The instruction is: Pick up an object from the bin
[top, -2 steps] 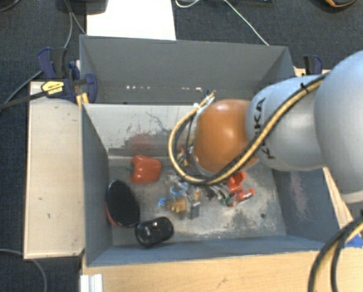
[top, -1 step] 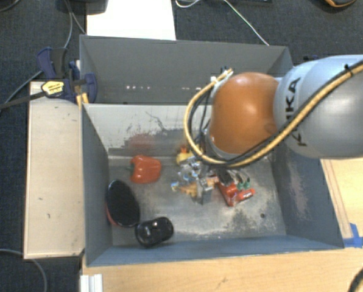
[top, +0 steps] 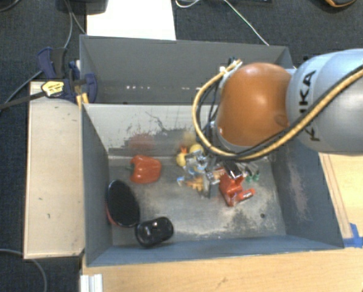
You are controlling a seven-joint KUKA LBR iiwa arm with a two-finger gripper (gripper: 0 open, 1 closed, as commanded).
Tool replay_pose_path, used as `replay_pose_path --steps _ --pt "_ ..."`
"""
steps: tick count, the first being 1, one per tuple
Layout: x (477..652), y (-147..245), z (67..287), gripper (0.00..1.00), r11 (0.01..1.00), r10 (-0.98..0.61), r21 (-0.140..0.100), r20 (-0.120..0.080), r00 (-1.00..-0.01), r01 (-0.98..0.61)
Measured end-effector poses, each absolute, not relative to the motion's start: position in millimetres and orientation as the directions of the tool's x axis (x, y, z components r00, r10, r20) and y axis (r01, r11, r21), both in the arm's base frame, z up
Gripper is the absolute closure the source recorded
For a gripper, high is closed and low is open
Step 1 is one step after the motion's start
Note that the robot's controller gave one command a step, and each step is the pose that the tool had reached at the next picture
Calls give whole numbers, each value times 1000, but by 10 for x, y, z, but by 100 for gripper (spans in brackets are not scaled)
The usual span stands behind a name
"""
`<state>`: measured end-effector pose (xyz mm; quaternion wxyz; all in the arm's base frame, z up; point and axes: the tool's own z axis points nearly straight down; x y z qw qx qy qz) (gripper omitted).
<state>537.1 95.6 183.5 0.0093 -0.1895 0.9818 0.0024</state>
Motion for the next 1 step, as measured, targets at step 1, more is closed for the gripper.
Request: replay_pose_path --steps 1 --pt "5297 939 2734 100 917 -400 2 -10 -917 -400"
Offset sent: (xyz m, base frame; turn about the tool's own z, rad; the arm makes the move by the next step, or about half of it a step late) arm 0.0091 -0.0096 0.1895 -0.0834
